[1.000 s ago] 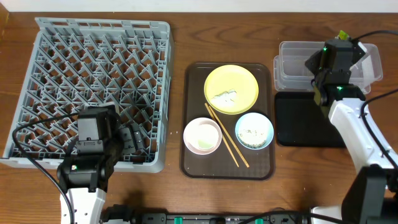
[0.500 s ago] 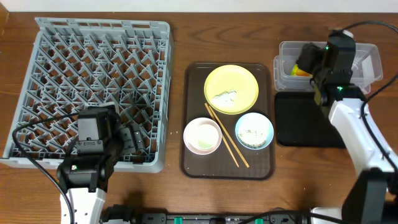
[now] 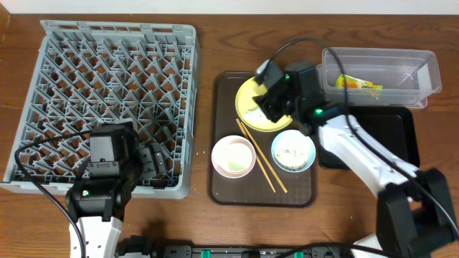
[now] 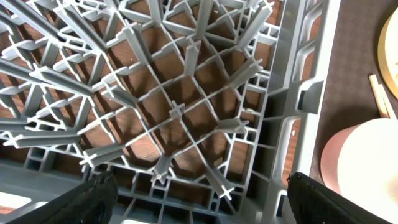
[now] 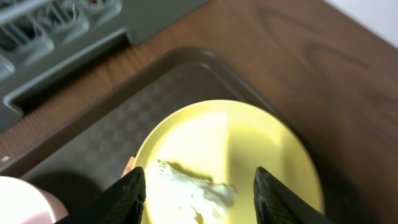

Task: Sort waste into correct bins and load items into the dishwasher
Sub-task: 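Move the right gripper to the white tissue on the yellow plate and grasp, then carry the tissue with the right gripper into the clear bin and release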

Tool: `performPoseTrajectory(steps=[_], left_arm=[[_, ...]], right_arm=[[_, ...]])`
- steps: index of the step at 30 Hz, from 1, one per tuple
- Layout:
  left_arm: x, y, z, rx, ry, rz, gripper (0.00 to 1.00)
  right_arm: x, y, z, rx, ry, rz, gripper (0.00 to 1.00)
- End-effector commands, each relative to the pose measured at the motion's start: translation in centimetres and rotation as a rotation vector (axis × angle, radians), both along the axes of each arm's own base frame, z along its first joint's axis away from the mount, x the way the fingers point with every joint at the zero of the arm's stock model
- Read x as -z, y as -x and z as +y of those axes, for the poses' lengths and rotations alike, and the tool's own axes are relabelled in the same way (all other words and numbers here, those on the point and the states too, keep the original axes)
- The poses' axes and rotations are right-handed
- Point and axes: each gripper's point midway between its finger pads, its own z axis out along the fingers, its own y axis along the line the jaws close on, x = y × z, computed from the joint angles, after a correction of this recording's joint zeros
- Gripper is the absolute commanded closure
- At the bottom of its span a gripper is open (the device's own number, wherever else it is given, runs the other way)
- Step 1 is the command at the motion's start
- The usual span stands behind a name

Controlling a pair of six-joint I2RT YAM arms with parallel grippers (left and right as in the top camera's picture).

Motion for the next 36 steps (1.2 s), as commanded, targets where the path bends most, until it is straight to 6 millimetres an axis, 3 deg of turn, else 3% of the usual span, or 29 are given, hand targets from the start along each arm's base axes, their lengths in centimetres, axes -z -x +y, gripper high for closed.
performPoseTrajectory(steps=[1, 4, 8, 16, 23, 28, 33, 35, 36], left_arm=[[-0.8, -0.2, 0.1, -0.008, 0.005, -0.017, 0.11], [-0.8, -0.2, 0.1, -0.009, 0.004, -0.017, 0.11], [-0.8, -0.2, 0.1, -0.009, 0.004, -0.017, 0.11], [-0.8, -0.2, 0.1, -0.009, 0.004, -0.017, 0.11], [-0.8, -0.2, 0.1, -0.009, 0.004, -0.017, 0.11], [-0.8, -0.2, 0.1, -0.009, 0.004, -0.017, 0.11], [-0.8, -0.2, 0.1, -0.008, 0.004, -0.017, 0.11], [-0.8, -0.2, 0.1, -0.008, 0.004, -0.017, 0.11], [-0.8, -0.2, 0.1, -0.008, 0.004, -0.017, 0.11]], right_arm=[[3.5, -0.1, 1.1, -0.043, 0.08, 0.01, 0.44], [5.9, 0.1, 1.3, -0.048, 0.101, 0.056, 0.41], [8.6, 0.4, 1.1, -0.048, 0.127, 0.11, 0.25], [10.2, -0.2, -0.9, 0.034, 0.216, 0.116, 0.32], [11.4, 0.9, -1.4, 0.031, 0.248, 0.171, 0.37], [12.3, 1.2, -1.6, 0.037, 0.256, 0.198, 0.49], [11.4, 0.1, -1.7, 0.09, 0.239, 0.16, 0.87], [10.6, -0.4, -2.1, 0.132, 0.236, 0.141, 0.98], [9.9, -0.6, -2.2, 0.145, 0.233, 0.125, 0.99]])
